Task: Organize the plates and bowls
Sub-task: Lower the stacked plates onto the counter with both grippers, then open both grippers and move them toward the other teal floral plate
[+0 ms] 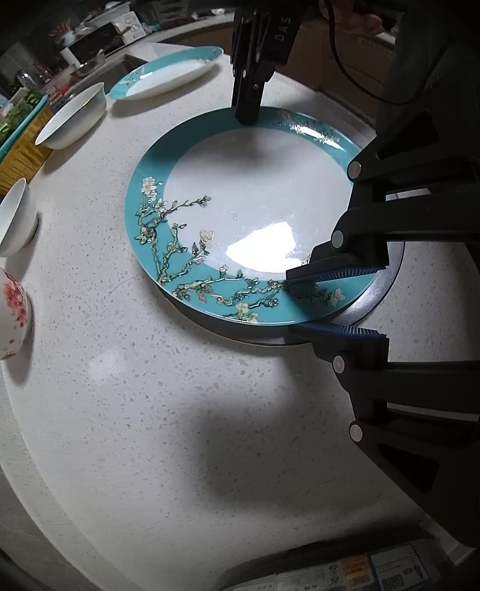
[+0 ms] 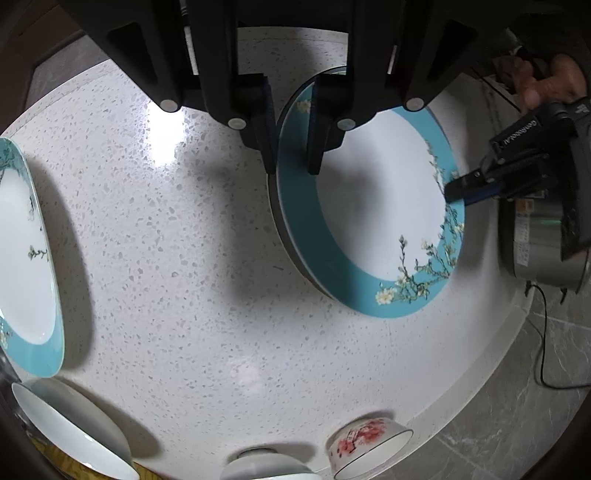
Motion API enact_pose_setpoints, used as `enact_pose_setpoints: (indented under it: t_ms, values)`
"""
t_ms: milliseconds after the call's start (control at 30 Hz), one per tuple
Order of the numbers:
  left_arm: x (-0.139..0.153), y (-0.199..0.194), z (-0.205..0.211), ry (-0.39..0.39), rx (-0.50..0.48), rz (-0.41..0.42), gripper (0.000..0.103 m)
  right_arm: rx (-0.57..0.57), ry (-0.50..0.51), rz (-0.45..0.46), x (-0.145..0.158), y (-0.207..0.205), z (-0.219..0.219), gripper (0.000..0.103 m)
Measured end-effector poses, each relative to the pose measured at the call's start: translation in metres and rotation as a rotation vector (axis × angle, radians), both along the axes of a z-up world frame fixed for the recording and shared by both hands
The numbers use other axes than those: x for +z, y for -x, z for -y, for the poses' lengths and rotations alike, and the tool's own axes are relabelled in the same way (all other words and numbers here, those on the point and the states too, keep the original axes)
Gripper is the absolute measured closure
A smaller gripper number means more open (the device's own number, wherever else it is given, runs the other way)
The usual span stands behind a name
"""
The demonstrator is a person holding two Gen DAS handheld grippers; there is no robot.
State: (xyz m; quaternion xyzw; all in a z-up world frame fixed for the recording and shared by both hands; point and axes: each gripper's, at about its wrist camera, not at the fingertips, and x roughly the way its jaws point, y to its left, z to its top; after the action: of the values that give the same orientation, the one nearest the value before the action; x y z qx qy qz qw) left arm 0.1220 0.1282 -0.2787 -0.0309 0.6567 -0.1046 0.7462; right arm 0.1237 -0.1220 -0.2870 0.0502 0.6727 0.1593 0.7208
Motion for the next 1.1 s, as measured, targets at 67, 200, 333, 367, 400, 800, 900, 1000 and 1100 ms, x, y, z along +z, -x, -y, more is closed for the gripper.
enact_pose_setpoints:
  t_ms: [67,200,333,367,400,800,900,1000,1100]
  values:
    - [0.0,0.0,-0.001,-0.003,0.004,0.014,0.083,0.002,0.01,0.016,0.0,0.001,-0.003,0.084]
    - [0.001,0.002,-0.003,0.003,0.012,0.051,0.083,0.004,0.033,0.043,0.001,0.004,-0.005,0.081]
    - [0.002,0.004,-0.009,0.006,0.031,0.071,0.083,-0.014,0.016,0.052,0.002,0.006,-0.007,0.08]
    - [0.002,0.004,-0.012,0.008,0.04,0.07,0.083,-0.017,0.015,0.054,0.003,0.007,-0.005,0.08]
    - [0.003,0.004,-0.014,0.012,0.052,0.07,0.083,-0.024,0.011,0.057,0.003,0.008,-0.003,0.08]
    - [0.072,0.001,-0.038,0.367,0.17,0.308,0.026,-0.288,-0.24,0.337,0.068,0.032,0.074,0.043]
    - [0.09,-0.006,-0.018,0.509,0.16,0.353,0.024,-0.469,-0.47,0.49,0.094,0.054,0.126,0.004]
    - [0.091,-0.022,0.02,0.589,0.101,0.27,0.024,-0.559,-0.545,0.533,0.097,0.07,0.167,0.0]
    - [0.084,-0.039,0.055,0.652,0.085,0.147,0.024,-0.61,-0.561,0.518,0.09,0.077,0.212,0.0]
